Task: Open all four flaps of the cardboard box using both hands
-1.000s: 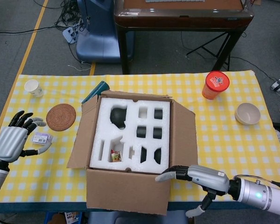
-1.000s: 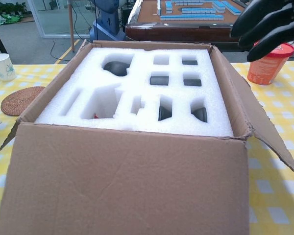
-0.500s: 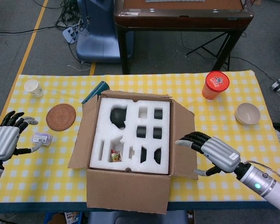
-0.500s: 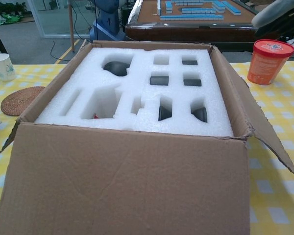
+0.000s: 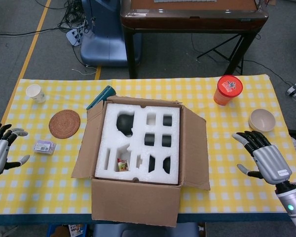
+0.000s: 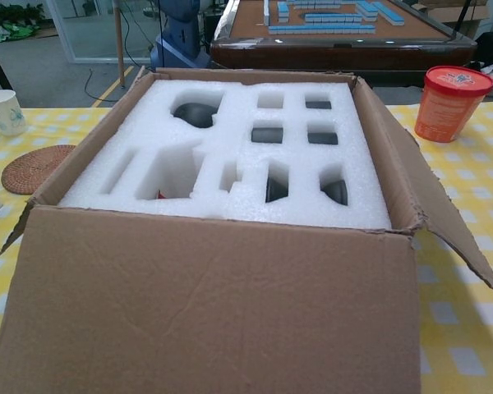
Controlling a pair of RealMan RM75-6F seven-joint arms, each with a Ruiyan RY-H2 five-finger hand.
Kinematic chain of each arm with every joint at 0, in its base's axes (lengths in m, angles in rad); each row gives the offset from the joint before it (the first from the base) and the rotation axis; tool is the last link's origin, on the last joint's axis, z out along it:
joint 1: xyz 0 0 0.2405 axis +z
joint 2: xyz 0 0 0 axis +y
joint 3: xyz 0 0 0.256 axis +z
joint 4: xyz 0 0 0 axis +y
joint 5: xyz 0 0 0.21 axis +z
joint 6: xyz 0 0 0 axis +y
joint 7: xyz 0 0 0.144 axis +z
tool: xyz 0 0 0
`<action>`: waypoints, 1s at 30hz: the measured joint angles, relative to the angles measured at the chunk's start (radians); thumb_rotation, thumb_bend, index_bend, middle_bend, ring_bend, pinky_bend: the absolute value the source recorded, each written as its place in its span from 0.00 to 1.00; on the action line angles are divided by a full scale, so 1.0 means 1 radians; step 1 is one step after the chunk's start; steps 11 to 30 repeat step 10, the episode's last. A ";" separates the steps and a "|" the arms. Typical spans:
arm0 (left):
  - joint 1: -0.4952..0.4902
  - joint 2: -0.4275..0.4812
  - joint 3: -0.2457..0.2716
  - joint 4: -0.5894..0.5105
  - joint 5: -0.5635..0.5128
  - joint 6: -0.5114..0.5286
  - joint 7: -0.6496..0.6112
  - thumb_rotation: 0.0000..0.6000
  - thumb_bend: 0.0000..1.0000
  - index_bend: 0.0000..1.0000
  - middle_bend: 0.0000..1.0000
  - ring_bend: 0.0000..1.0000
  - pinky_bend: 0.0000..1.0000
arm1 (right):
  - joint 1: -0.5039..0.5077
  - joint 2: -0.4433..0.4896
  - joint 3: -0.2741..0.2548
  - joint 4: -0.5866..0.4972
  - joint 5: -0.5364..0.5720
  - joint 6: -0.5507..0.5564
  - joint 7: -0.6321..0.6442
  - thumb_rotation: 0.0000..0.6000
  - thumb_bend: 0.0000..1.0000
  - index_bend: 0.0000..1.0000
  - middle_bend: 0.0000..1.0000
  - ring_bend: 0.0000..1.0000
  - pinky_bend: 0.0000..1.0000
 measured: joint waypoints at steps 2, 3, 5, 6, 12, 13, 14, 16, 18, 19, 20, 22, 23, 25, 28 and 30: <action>0.019 -0.011 0.005 -0.001 0.007 0.029 0.000 1.00 0.23 0.37 0.25 0.12 0.00 | -0.028 -0.008 -0.005 0.011 -0.006 0.023 -0.001 1.00 0.20 0.12 0.15 0.11 0.09; 0.028 -0.016 0.009 -0.001 0.012 0.042 0.001 1.00 0.23 0.37 0.25 0.12 0.00 | -0.038 -0.011 -0.008 0.016 -0.009 0.030 0.003 1.00 0.20 0.12 0.15 0.11 0.09; 0.049 -0.029 0.020 -0.001 0.026 0.069 0.004 1.00 0.23 0.37 0.25 0.12 0.00 | -0.058 -0.016 -0.013 0.028 -0.016 0.042 0.015 1.00 0.20 0.12 0.15 0.11 0.09; 0.059 -0.034 0.025 -0.002 0.032 0.080 0.006 1.00 0.23 0.37 0.25 0.12 0.00 | -0.066 -0.018 -0.015 0.034 -0.018 0.048 0.019 1.00 0.20 0.12 0.15 0.11 0.09; 0.101 -0.053 0.046 -0.002 0.059 0.130 0.008 1.00 0.23 0.37 0.25 0.12 0.00 | -0.095 -0.028 -0.020 0.056 -0.026 0.065 0.036 1.00 0.20 0.12 0.15 0.11 0.09; 0.101 -0.053 0.046 -0.002 0.059 0.130 0.008 1.00 0.23 0.37 0.25 0.12 0.00 | -0.095 -0.028 -0.020 0.056 -0.026 0.065 0.036 1.00 0.20 0.12 0.15 0.11 0.09; 0.101 -0.053 0.046 -0.002 0.059 0.130 0.008 1.00 0.23 0.37 0.25 0.12 0.00 | -0.095 -0.028 -0.020 0.056 -0.026 0.065 0.036 1.00 0.20 0.12 0.15 0.11 0.09; 0.101 -0.053 0.046 -0.002 0.059 0.130 0.008 1.00 0.23 0.37 0.25 0.12 0.00 | -0.095 -0.028 -0.020 0.056 -0.026 0.065 0.036 1.00 0.20 0.12 0.15 0.11 0.09; 0.101 -0.053 0.046 -0.002 0.059 0.130 0.008 1.00 0.23 0.37 0.25 0.12 0.00 | -0.095 -0.028 -0.020 0.056 -0.026 0.065 0.036 1.00 0.20 0.12 0.15 0.11 0.09; 0.101 -0.053 0.046 -0.002 0.059 0.130 0.008 1.00 0.23 0.37 0.25 0.12 0.00 | -0.095 -0.028 -0.020 0.056 -0.026 0.065 0.036 1.00 0.20 0.12 0.15 0.11 0.09; 0.101 -0.053 0.046 -0.002 0.059 0.130 0.008 1.00 0.23 0.37 0.25 0.12 0.00 | -0.095 -0.028 -0.020 0.056 -0.026 0.065 0.036 1.00 0.20 0.12 0.15 0.11 0.09; 0.101 -0.053 0.046 -0.002 0.059 0.130 0.008 1.00 0.23 0.37 0.25 0.12 0.00 | -0.095 -0.028 -0.020 0.056 -0.026 0.065 0.036 1.00 0.20 0.12 0.15 0.11 0.09; 0.101 -0.053 0.046 -0.002 0.059 0.130 0.008 1.00 0.23 0.37 0.25 0.12 0.00 | -0.095 -0.028 -0.020 0.056 -0.026 0.065 0.036 1.00 0.20 0.12 0.15 0.11 0.09; 0.101 -0.053 0.046 -0.002 0.059 0.130 0.008 1.00 0.23 0.37 0.25 0.12 0.00 | -0.095 -0.028 -0.020 0.056 -0.026 0.065 0.036 1.00 0.20 0.12 0.15 0.11 0.09; 0.101 -0.053 0.046 -0.002 0.059 0.130 0.008 1.00 0.23 0.37 0.25 0.12 0.00 | -0.095 -0.028 -0.020 0.056 -0.026 0.065 0.036 1.00 0.20 0.12 0.15 0.11 0.09; 0.101 -0.053 0.046 -0.002 0.059 0.130 0.008 1.00 0.23 0.37 0.25 0.12 0.00 | -0.095 -0.028 -0.020 0.056 -0.026 0.065 0.036 1.00 0.20 0.12 0.15 0.11 0.09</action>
